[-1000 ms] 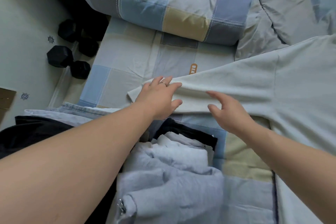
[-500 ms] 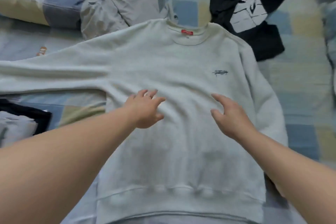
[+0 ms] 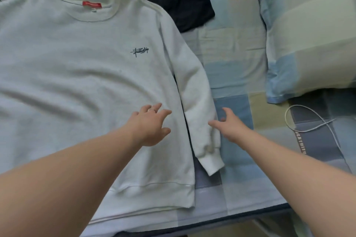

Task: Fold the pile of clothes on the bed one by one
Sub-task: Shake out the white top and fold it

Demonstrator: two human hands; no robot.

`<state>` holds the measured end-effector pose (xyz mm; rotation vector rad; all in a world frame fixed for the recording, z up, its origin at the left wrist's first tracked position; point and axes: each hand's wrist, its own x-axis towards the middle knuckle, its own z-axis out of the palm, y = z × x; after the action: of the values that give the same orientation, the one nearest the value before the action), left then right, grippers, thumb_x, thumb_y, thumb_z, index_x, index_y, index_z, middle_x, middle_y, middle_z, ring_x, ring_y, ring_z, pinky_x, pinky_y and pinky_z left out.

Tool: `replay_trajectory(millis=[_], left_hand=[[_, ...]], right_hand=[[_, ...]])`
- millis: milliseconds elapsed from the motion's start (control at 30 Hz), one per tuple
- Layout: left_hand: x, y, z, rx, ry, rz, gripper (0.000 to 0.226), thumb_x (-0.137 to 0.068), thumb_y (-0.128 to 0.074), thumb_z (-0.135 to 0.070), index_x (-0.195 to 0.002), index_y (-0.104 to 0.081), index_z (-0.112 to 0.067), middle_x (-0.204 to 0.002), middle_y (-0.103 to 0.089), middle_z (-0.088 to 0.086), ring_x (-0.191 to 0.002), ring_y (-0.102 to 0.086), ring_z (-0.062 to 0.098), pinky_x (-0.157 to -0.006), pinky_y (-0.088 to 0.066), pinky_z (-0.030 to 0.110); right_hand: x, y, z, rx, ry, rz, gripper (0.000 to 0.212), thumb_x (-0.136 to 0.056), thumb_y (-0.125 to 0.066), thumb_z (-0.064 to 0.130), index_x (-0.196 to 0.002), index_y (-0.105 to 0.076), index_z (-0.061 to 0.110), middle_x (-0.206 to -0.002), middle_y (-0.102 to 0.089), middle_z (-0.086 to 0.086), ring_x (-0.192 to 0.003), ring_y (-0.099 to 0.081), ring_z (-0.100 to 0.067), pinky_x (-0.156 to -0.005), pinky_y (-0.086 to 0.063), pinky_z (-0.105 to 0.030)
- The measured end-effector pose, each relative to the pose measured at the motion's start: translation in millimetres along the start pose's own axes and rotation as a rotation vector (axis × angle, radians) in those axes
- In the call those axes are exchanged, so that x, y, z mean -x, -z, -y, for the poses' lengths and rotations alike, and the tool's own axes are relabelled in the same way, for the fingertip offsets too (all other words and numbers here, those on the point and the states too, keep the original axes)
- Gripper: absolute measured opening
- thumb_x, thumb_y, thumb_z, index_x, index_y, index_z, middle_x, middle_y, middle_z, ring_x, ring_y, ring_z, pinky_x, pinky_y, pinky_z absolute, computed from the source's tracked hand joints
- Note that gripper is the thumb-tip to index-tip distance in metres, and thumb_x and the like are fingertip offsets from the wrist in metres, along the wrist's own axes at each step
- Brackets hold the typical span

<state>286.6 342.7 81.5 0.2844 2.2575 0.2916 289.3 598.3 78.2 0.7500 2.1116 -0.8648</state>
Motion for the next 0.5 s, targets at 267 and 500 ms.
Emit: replay_trajectory(millis=[267, 500], left_hand=[[-25, -20, -27, 0.137, 0.012, -0.024, 0.058, -0.1, -0.048, -0.043, -0.153, -0.025, -0.041, -0.169, -0.009, 0.0, -0.153, -0.011, 0.027, -0.12, -0.023, 0.049], [-42, -17, -60, 0.086, 0.167, -0.083, 0.059, -0.1, -0.045, -0.042, -0.155, -0.024, -0.038, -0.17, 0.004, 0.005, -0.154, -0.003, 0.032, -0.119, -0.021, 0.051]], right_hand=[[-32, -24, -39, -0.01, -0.043, -0.084, 0.029, -0.085, -0.076, 0.037, -0.091, -0.056, 0.017, -0.095, -0.06, -0.001, -0.086, -0.058, -0.023, -0.072, -0.041, -0.031], [-29, -17, -67, 0.101, 0.019, 0.042, 0.023, -0.09, -0.065, 0.026, -0.076, -0.051, 0.016, -0.075, -0.056, 0.0, -0.074, -0.052, -0.022, -0.06, -0.036, -0.032]])
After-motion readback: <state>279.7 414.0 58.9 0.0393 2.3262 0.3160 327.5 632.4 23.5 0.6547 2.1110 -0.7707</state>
